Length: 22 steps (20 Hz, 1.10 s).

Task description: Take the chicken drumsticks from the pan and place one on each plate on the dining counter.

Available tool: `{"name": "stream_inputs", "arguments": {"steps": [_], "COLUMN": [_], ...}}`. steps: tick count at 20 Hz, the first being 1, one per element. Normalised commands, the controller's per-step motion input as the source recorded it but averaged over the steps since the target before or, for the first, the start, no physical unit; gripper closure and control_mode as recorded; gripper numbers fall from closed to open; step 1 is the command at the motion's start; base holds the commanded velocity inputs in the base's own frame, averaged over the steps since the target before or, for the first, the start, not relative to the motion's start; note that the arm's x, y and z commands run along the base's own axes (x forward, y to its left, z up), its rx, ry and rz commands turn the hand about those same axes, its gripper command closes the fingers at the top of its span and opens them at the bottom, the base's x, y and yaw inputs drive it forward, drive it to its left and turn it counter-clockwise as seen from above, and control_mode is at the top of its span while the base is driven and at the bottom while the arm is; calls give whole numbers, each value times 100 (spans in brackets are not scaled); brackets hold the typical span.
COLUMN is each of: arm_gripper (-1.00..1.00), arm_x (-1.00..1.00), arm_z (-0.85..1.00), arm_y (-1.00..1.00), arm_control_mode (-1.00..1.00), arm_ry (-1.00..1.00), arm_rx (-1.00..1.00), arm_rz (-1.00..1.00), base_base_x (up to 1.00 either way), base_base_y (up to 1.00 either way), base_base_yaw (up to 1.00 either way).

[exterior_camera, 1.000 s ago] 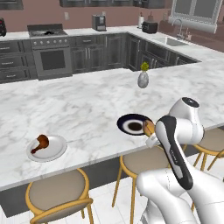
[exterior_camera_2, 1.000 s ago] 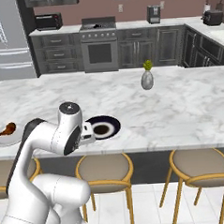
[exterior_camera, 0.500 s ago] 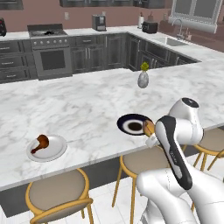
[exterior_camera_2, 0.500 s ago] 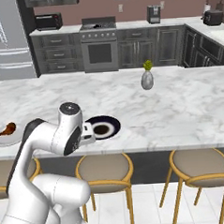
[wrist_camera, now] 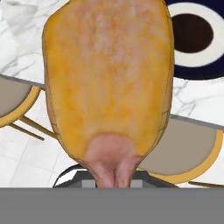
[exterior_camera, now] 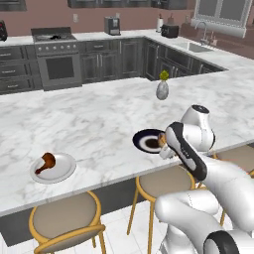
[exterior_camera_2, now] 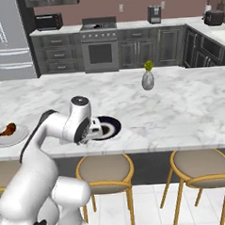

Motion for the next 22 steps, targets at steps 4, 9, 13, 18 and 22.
{"name": "stream_inputs", "arguments": {"steps": [4, 9, 13, 18, 22], "arm_gripper": [100, 100, 100, 100, 100], "arm_x": [59, 66, 64, 38, 32], "arm_z": [4, -8, -11, -28, -29], "arm_y": [-10, -1, 0, 0, -1], "arm_control_mode": [-100, -100, -100, -100, -100], "arm_ry": [-1, 0, 0, 0, -2], "arm_rx": [0, -3, -4, -10, -7], "arm_rz": [2, 0, 0, 0, 0], "base_base_x": [0, 0, 0, 0, 0], "base_base_y": [0, 0, 0, 0, 0], "base_base_yaw": [0, 0, 0, 0, 0]}}
